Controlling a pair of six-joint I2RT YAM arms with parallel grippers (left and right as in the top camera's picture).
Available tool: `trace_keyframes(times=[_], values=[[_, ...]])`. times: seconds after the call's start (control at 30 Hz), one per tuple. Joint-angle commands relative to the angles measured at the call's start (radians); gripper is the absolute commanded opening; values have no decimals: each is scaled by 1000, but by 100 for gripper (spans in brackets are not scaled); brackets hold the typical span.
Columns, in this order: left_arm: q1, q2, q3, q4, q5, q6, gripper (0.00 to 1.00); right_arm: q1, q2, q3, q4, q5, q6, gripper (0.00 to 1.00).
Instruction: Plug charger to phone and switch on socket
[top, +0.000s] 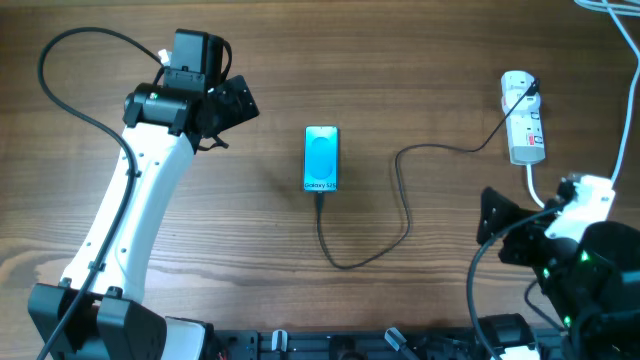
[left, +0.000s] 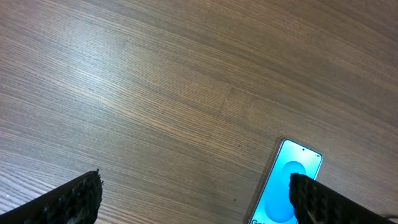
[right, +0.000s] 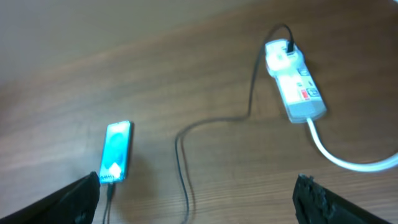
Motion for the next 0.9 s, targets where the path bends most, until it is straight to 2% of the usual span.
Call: trace_keyframes(times=[0.0, 0.23, 0.5, 0.87], values=[[-1, 2, 3, 0, -16, -13, 100, 8, -35, -98, 103, -32, -48, 100], [-1, 2, 3, 0, -16, -13, 100, 2, -178, -310, 362, -161, -207, 99], [-1, 2, 3, 0, -16, -13, 100, -124, -329, -555, 626, -278, -210, 100], [-1, 2, 3, 0, -16, -13, 100, -134, -484, -777, 823, -282, -254, 100]])
